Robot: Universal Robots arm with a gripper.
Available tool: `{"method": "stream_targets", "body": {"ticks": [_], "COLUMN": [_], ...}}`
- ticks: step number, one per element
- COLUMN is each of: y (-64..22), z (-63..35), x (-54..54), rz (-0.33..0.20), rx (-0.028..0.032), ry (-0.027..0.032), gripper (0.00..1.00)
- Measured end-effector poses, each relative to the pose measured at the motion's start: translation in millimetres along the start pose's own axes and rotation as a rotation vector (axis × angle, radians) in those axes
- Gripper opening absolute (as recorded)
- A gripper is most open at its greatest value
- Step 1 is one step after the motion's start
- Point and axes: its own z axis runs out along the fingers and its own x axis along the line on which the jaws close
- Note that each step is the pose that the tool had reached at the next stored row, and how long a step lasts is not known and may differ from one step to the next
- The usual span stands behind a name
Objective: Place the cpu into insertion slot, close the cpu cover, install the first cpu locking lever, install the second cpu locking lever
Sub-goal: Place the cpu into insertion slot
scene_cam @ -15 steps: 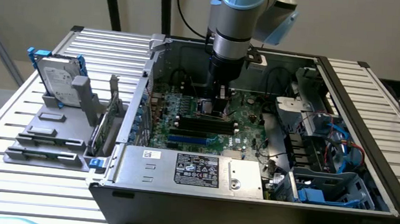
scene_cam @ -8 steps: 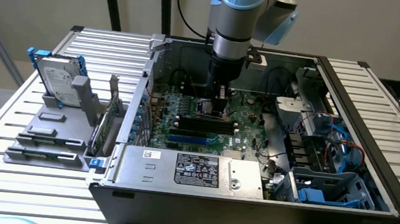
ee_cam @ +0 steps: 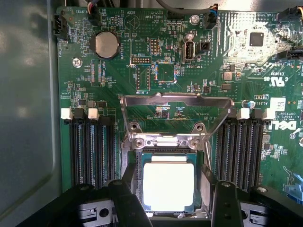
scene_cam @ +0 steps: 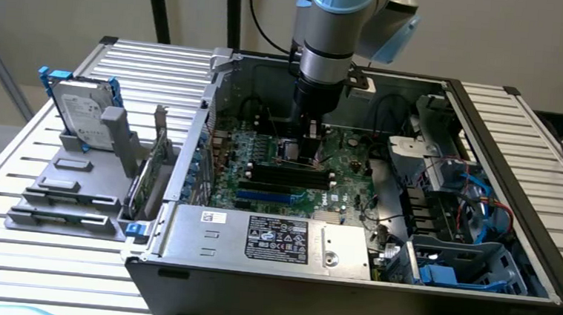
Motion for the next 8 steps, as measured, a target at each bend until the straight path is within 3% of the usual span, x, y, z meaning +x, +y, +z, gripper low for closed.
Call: {"method": "stream_targets", "body": {"ticks": [8], "y": [-0.3], "z": [0.1], "x": [0.0], "rz": [0.001], "rx": [0.0002], "ry": [0.0015], "gripper": [0.62]}}
